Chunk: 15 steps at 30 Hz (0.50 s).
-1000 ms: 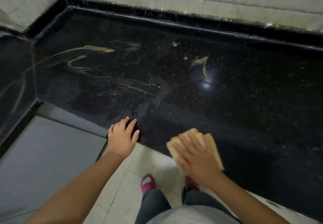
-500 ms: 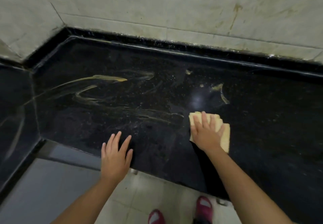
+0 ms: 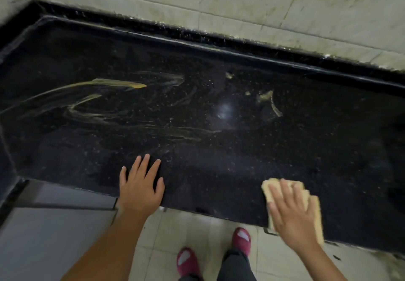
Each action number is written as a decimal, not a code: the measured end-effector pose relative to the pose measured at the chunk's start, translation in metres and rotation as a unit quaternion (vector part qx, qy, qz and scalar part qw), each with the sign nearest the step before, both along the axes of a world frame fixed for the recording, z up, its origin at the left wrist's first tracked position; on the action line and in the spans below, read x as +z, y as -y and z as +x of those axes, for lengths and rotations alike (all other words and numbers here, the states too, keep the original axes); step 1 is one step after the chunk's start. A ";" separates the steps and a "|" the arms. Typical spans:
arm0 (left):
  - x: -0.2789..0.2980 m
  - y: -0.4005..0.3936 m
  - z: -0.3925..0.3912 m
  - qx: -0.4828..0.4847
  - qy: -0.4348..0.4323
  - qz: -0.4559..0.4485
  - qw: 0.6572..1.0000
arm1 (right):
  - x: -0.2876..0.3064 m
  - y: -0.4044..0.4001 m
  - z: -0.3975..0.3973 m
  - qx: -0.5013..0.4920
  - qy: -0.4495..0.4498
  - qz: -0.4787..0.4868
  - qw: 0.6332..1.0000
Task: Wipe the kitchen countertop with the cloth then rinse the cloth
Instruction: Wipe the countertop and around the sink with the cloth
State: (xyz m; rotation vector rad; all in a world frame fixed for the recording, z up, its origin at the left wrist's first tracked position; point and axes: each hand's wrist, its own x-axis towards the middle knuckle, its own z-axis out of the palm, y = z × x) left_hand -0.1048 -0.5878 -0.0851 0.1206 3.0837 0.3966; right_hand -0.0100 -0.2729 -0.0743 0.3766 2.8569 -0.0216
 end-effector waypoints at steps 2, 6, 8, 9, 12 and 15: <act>-0.002 0.000 -0.002 -0.002 -0.007 0.000 1.000 | 0.013 -0.012 -0.027 -0.127 0.027 -0.032 0.991; -0.005 0.000 0.000 -0.012 -0.033 -0.002 0.999 | 0.019 0.023 -0.099 -0.192 0.028 -0.071 0.978; -0.008 0.001 0.002 -0.015 -0.049 0.000 0.999 | 0.016 0.057 -0.128 -0.127 0.052 -0.079 0.987; -0.009 0.002 0.001 -0.016 -0.055 -0.002 0.998 | 0.015 0.077 -0.138 -0.081 0.058 -0.079 0.992; -0.012 0.003 -0.005 -0.014 -0.055 -0.015 0.998 | 0.005 0.137 -0.146 0.052 0.011 -0.101 0.993; -0.012 0.004 -0.006 -0.008 -0.050 -0.020 0.999 | -0.007 0.163 -0.108 0.165 -0.055 -0.090 0.981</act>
